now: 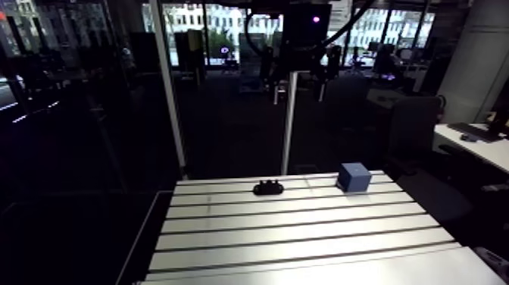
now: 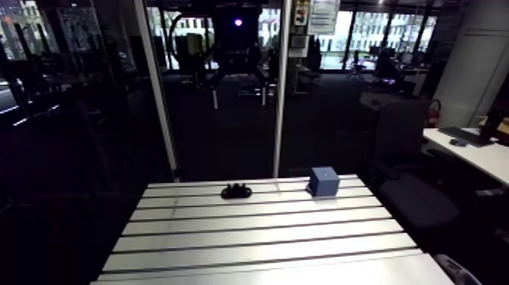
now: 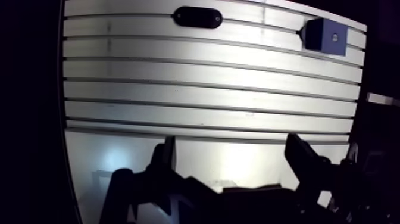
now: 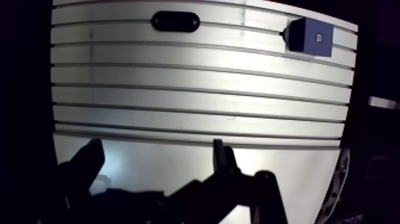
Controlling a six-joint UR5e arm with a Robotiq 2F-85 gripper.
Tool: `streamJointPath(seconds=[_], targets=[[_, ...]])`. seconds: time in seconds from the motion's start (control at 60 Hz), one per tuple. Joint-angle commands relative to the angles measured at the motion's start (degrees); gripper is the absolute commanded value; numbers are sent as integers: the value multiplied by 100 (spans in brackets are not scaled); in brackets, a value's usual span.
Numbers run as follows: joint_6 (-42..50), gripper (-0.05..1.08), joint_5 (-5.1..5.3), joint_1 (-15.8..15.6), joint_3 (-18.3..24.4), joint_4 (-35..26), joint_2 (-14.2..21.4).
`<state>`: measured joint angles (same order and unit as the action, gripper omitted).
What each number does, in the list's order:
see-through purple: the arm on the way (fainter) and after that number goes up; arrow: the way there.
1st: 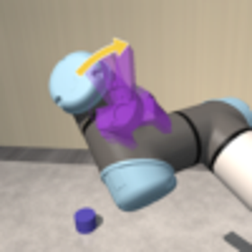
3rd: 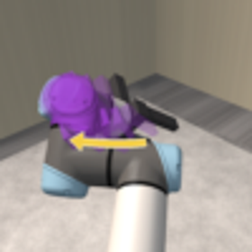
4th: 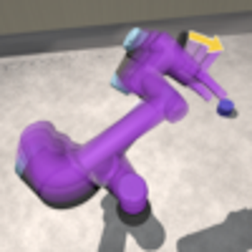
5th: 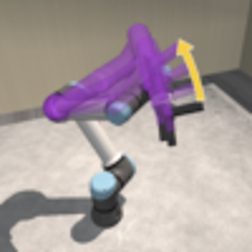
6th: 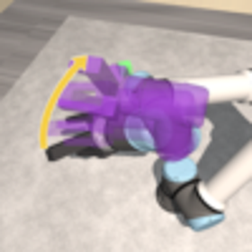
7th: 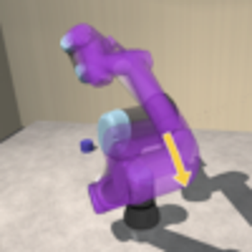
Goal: Pick up the M10 bolt and insert it into the hex recess until seated.
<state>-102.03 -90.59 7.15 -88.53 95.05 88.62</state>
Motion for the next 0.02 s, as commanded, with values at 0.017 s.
streamJointPath(seconds=[0.017], targets=[[4, 1, 52, 66, -28, 44, 1]])
